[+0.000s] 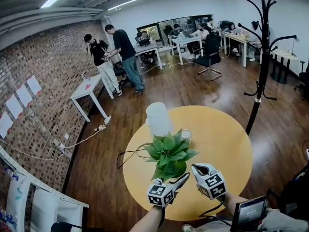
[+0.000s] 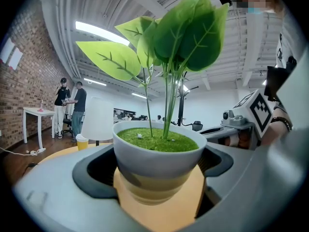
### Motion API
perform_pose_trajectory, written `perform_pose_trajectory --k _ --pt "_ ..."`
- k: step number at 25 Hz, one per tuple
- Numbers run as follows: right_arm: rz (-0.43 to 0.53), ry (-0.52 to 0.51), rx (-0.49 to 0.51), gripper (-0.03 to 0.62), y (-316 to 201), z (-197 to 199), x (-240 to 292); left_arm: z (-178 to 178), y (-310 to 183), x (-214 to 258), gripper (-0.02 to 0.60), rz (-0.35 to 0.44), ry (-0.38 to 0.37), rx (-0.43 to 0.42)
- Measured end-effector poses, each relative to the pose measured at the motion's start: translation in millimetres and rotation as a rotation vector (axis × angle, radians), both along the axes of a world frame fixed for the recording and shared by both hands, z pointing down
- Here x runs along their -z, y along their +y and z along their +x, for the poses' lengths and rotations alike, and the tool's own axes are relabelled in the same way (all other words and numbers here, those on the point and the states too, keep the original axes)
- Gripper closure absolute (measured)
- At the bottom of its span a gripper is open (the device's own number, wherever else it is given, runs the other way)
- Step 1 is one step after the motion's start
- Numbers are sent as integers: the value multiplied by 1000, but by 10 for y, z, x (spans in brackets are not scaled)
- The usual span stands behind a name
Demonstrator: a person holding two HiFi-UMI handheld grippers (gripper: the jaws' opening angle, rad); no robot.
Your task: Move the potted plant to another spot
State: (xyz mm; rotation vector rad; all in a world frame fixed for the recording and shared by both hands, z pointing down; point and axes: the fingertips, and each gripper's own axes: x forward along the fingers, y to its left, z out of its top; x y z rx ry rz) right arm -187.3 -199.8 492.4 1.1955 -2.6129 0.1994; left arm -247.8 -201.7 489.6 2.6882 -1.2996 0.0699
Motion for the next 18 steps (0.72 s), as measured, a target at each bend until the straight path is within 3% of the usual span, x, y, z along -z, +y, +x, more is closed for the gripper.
perform_pose_trajectory --k 12,18 --pt "-25 2 14 586 -185 -109 -303 -106 -157 -372 72 -24 -7 22" --pt "-80 30 24 586 -319 -79 -533 -136 -310 -681 72 -74 1 39"
